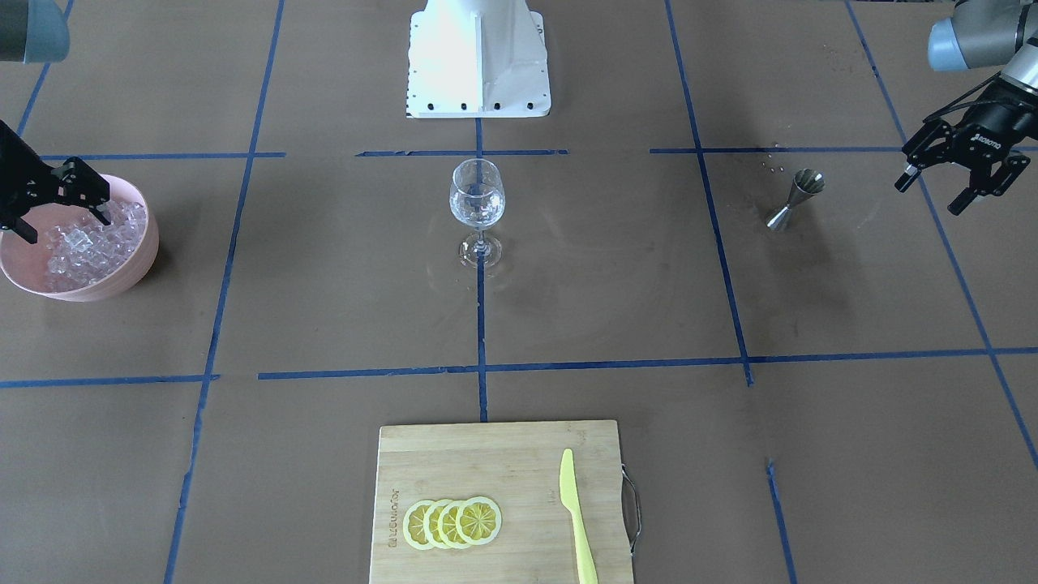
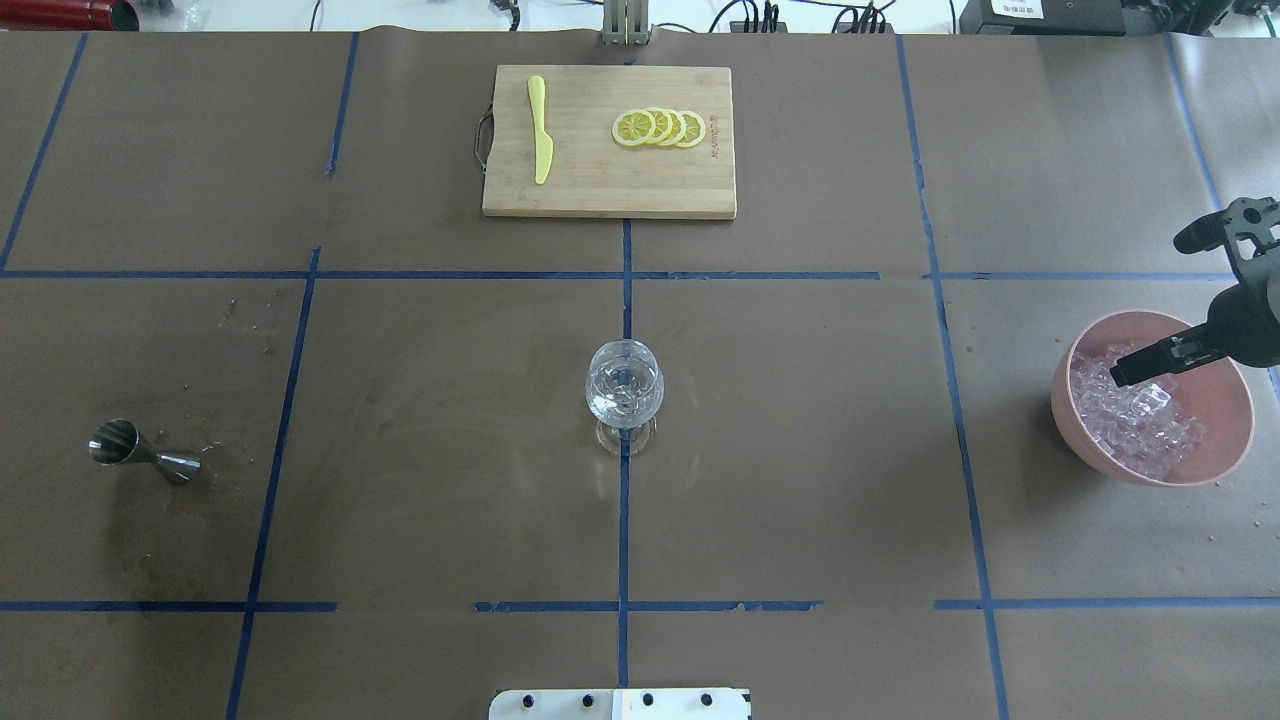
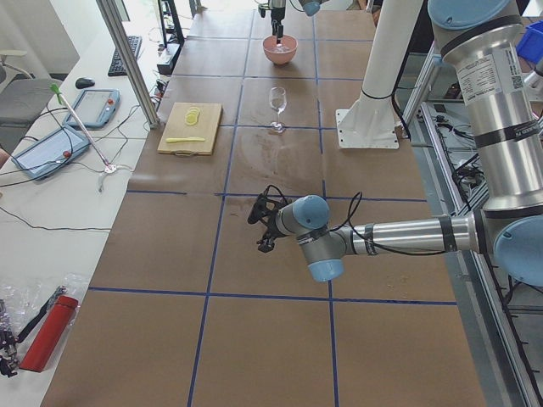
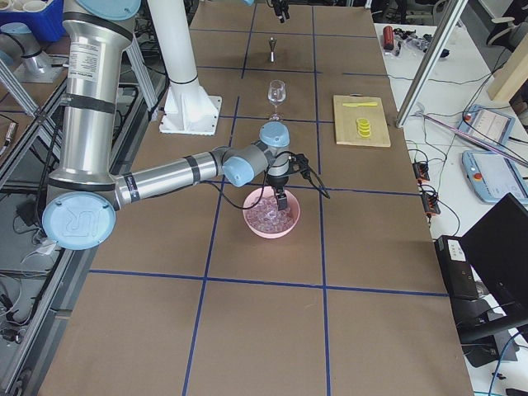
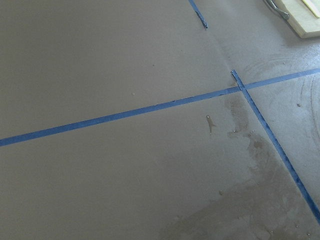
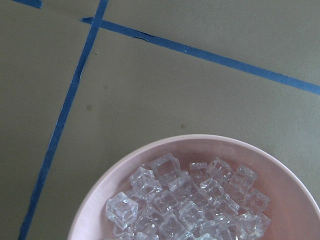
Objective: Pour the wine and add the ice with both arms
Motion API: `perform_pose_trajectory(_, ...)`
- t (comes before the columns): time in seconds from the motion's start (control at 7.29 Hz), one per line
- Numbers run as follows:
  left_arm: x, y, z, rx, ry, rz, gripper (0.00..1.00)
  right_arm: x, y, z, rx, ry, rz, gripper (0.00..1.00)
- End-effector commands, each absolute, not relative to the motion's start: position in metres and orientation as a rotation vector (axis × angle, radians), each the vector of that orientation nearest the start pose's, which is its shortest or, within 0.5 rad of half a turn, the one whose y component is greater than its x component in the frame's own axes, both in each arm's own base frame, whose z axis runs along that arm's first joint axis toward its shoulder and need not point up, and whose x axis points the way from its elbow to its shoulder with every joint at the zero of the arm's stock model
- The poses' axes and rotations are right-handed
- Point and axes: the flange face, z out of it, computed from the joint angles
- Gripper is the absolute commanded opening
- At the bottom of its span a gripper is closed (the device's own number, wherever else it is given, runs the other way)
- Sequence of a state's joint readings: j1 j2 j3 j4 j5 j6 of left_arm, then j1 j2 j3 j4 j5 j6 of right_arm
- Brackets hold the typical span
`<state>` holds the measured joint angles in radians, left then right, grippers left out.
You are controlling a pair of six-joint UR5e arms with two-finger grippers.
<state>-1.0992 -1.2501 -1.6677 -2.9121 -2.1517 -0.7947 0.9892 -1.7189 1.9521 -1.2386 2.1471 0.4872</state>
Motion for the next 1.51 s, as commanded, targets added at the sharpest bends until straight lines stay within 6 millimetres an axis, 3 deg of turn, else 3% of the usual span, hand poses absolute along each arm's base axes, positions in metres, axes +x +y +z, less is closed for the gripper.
perform_pose_trajectory(0.0, 0.098, -0.365, 0.595, 0.542, 1.077, -0.013, 1.00, -0.180, -0.414, 0.522, 0.180, -0.755, -0.262, 0.97)
perform_pose_trajectory(0.41, 0.097, -0.368, 0.595, 0.558, 1.064, -0.029, 1.00, -0.182, -0.403, 0.539, 0.099, -0.812, -0.294, 0.88)
perform_pose_trajectory(1.37, 0.095, -0.368, 0.596, 0.566, 1.057, -0.033, 1.00, -0.189, -0.410, 0.562, 0.075, -0.791, -0.319, 0.84)
